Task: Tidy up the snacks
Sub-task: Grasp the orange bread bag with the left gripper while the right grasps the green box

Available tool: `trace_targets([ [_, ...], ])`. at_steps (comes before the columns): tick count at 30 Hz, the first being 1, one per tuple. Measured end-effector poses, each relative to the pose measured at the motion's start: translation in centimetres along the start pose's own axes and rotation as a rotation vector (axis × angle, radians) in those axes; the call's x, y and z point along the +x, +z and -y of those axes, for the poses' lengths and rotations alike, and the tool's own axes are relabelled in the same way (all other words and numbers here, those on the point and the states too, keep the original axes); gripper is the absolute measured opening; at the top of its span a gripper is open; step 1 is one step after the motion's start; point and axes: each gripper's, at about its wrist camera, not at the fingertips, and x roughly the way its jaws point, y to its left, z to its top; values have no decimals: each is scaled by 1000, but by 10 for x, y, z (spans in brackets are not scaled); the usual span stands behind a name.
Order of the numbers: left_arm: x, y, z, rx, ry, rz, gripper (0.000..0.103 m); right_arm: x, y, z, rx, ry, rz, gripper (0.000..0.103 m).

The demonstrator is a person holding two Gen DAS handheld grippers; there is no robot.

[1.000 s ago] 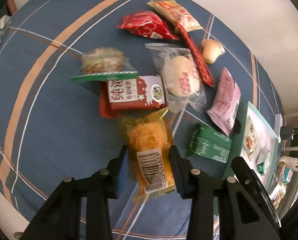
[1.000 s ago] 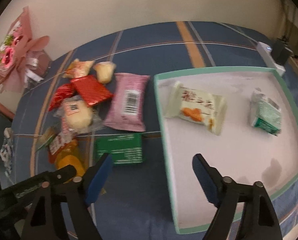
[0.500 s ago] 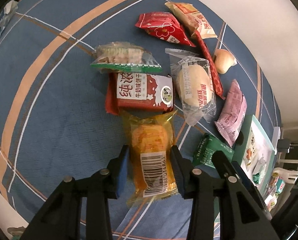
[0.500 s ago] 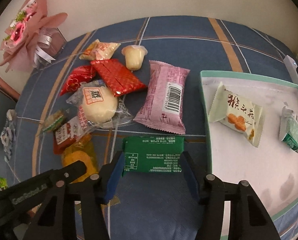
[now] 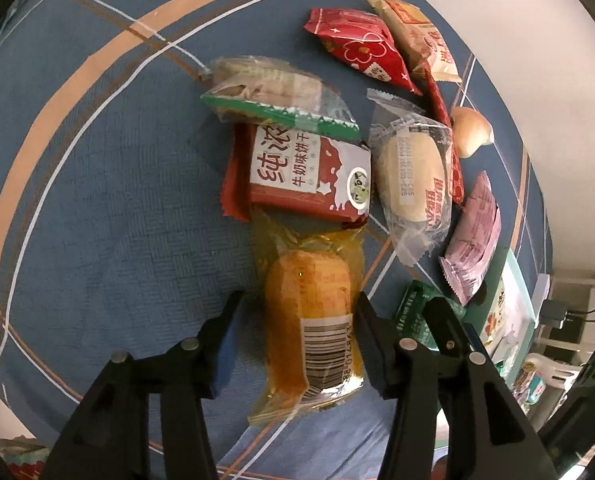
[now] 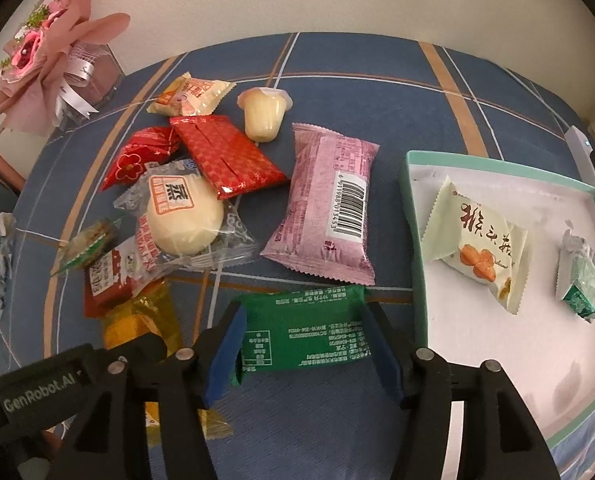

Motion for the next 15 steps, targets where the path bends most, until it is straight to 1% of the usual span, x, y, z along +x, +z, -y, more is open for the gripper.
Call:
trace_targets([
  [1, 0, 1, -2, -6, -3, -1, 54, 1, -1, 2, 10, 19, -11, 71],
  [2, -2, 0, -4, -8, -6, -2, 54, 4, -2, 6, 32, 57, -30, 71],
  [3, -3, 1, -6, -6, -5, -2, 53, 6, -2, 7, 42, 71, -37, 72],
  [5, 0, 0, -3, 7, -4, 2, 43, 5, -3, 8, 43, 77, -35, 74],
  [8, -3, 1, -4, 4, 11, 12, 43, 5, -4, 4, 20, 73, -31, 79],
  [10, -5, 2, -8, -14, 7, 12, 43, 8, -6, 3, 15, 67, -36, 85],
  [12, -9, 2, -12, -23, 7, 13, 43, 10, -8, 2, 8, 74, -43, 88],
  [15, -10, 2, -14, -21, 16, 15, 43, 13, -11, -3, -21, 61, -46, 95],
])
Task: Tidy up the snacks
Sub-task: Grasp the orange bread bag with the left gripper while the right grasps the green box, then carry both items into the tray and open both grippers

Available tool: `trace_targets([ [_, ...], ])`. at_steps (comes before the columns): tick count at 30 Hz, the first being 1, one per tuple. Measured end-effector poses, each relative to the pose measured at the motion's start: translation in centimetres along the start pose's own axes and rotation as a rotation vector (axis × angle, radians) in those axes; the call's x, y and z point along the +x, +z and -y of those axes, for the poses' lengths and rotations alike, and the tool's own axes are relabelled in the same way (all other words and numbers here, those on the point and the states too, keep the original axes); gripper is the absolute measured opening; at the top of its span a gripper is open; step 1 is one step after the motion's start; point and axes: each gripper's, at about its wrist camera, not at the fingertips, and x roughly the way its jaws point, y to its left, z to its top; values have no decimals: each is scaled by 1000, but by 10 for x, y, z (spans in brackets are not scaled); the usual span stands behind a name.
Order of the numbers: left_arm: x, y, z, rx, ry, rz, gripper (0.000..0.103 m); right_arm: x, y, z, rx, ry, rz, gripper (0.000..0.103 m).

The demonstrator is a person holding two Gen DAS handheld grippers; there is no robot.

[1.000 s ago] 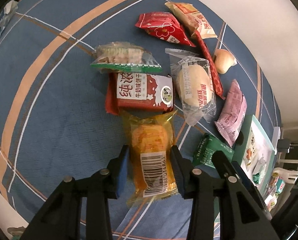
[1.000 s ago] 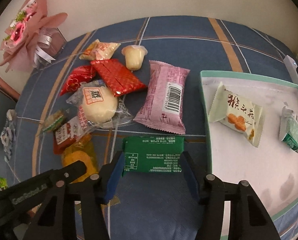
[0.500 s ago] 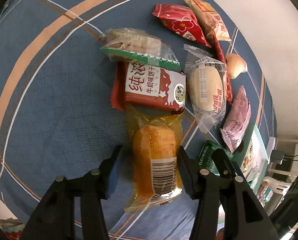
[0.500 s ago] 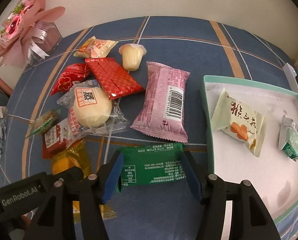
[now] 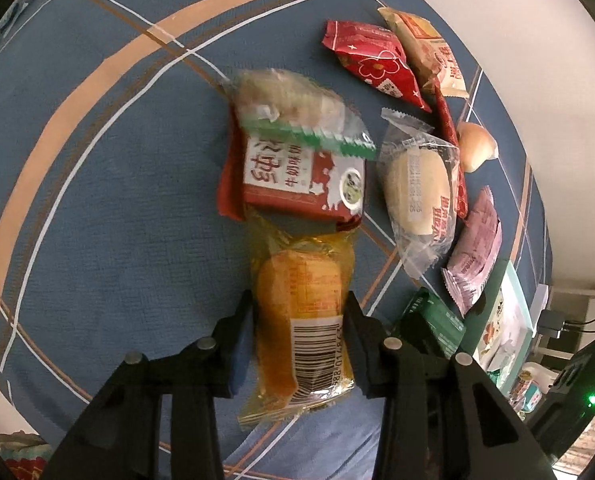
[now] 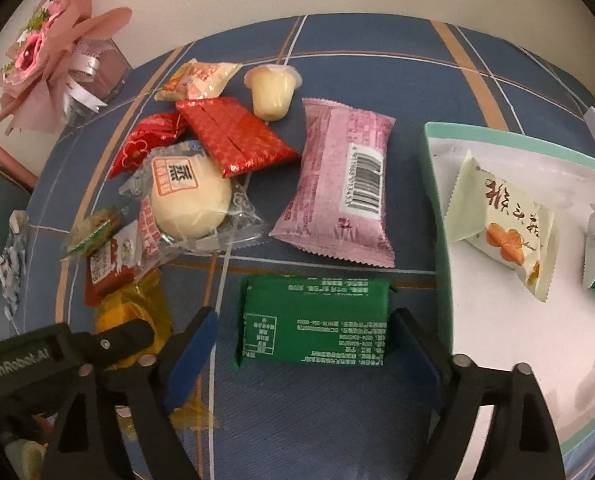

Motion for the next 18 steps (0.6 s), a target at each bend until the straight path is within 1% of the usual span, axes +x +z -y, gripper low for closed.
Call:
trace_targets([
  [3, -1, 0, -2, 4, 0, -3, 44, 0, -2, -8, -35, -29, 15, 95],
  [4, -1, -1, -3, 2, 0, -5, 46, 1, -3, -10, -40, -32, 19, 95],
  [5, -1, 0, -4, -2, 1, -11, 48, 1, -4, -12, -44, -37, 20, 95],
  [7, 2, 0, -5, -8, 7, -13, 57, 4, -5, -14, -48, -51, 16, 95],
  [9, 2, -1, -5, -3, -8, -16, 63, 5, -7, -15, -43, -58, 11, 94],
  [10, 2, -2, -4, 3, -5, -17, 64, 5, -7, -13, -36, -58, 12, 92],
  [11, 2, -2, -3, 9, 1, -15, 64, 4, -5, -11, -28, -57, 14, 90],
  [12, 3, -3, -2, 14, 8, -16, 64, 2, -5, -10, -22, -60, 17, 82],
  [13, 3, -3, -1, 17, 12, -16, 64, 1, -5, -9, -15, -65, 19, 77],
  [15, 2, -3, -2, 15, 12, -15, 63, -2, -5, -4, 7, -46, 15, 72],
  [16, 4, -3, 0, 12, 16, -14, 60, -2, -2, -2, 18, -40, 11, 72],
  [17, 2, -3, -1, 10, 21, -10, 53, -3, -3, 0, 33, -31, 7, 72],
  [18, -1, -5, -4, 9, 21, -9, 45, 0, 3, 0, 39, -27, 4, 71],
])
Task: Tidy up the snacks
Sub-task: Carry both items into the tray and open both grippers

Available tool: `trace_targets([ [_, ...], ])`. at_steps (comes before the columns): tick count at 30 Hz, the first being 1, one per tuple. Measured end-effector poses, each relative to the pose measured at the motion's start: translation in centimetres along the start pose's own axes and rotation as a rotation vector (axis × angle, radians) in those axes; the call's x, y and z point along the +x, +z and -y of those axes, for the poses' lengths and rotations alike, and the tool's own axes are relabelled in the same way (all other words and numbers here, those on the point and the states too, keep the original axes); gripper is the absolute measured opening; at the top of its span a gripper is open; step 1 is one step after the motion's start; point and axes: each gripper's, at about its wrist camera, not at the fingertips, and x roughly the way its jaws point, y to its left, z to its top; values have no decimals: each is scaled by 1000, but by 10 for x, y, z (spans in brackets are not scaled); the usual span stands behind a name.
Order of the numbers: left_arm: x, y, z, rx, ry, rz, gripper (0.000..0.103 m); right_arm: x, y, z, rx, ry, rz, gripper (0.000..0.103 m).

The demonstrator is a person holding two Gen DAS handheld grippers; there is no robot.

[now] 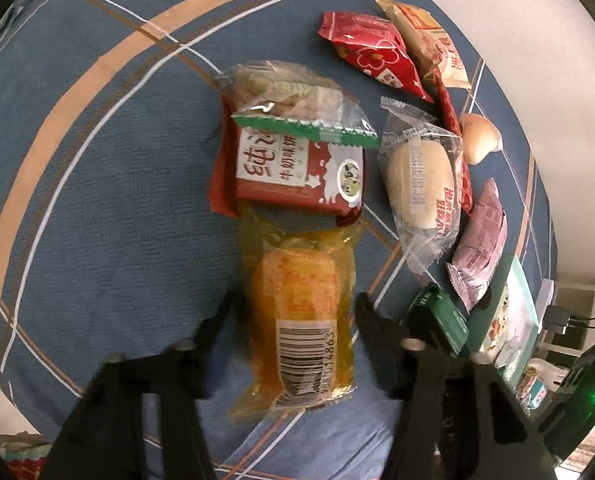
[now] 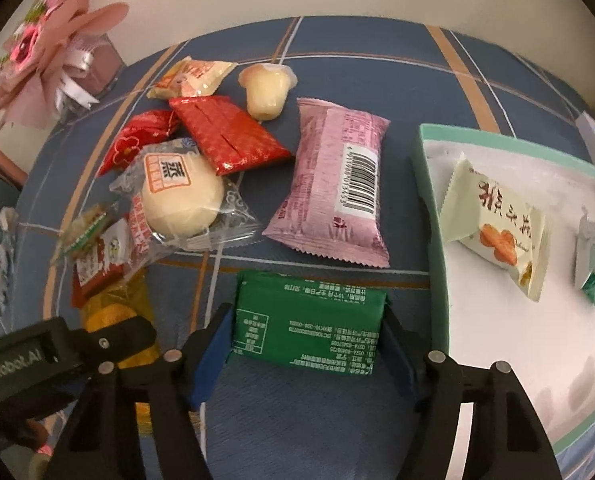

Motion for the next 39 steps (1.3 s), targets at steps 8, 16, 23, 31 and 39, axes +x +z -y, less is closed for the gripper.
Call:
trace_targets([
  [8, -12, -6, 10, -2, -54, 10, 41, -19, 3, 7, 43, 56, 19, 70],
  [16, -41, -12, 34, 57, -96, 93, 41, -56, 3, 33, 114, 14, 78, 70],
  [23, -47, -36, 90, 259, -153, 119, 41, -76, -1, 102, 325, -128, 72, 70],
  [31, -22, -92, 165, 561, -187, 60, 41, -91, -20, 181, 548, -224, 72, 70],
  [39, 15, -135, 206, 744, -192, 12, 41, -100, -40, 234, 707, -264, 81, 71],
])
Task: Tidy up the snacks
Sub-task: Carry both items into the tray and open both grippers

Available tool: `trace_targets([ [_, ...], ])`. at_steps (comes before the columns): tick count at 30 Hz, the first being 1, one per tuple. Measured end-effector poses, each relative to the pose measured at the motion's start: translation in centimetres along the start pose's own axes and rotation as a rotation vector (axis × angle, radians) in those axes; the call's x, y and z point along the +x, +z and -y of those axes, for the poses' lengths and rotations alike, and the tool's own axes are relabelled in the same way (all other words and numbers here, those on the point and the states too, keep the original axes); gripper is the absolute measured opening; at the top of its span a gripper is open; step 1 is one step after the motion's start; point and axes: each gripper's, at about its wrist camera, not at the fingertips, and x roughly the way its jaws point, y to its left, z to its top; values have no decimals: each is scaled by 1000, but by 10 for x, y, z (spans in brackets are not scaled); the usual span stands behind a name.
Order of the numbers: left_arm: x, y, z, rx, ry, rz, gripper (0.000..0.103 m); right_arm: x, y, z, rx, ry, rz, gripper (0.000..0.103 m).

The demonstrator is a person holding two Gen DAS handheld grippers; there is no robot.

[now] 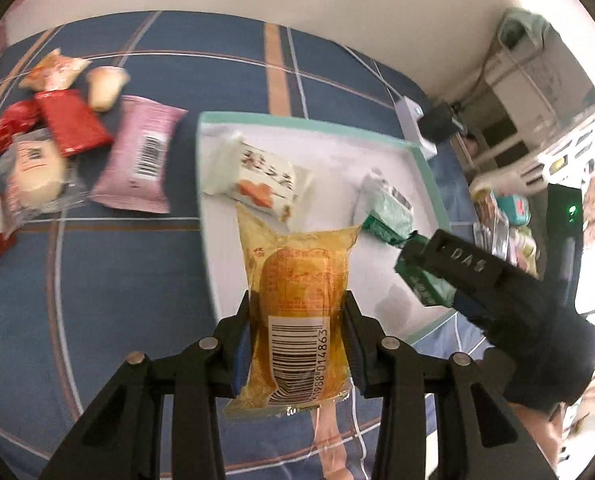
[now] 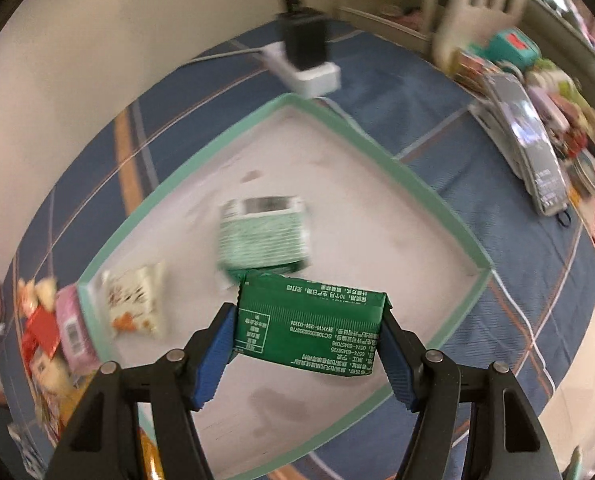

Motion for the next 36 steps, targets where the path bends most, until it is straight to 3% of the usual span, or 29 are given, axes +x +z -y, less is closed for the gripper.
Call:
trace_targets([
  [6, 24, 1, 7, 30, -9, -22, 41, 10, 3, 18, 48, -21, -17, 71],
  [16, 24, 4, 0, 19, -11, -14, 42, 17, 1, 14, 27, -14, -31, 71],
  [17, 25, 4, 1, 19, -13, -18, 45, 17, 1, 13, 25, -13, -32, 71],
  [18, 25, 4, 1, 19, -9, -21, 57, 19, 2, 13, 27, -7, -32, 72],
  [20, 23, 5, 2, 23, -12, -15, 68, 22, 1, 12, 28, 3, -46, 72],
  [26, 16, 7, 1, 12, -13, -1, 69, 23, 0, 13, 30, 9, -44, 74],
  [30, 3, 12, -14, -69, 34, 25, 88, 23, 0, 8, -1, 40, -24, 103],
  [36, -15, 19, -49, -182, 159, 86, 100, 23, -4, -12, -92, 38, -22, 103],
])
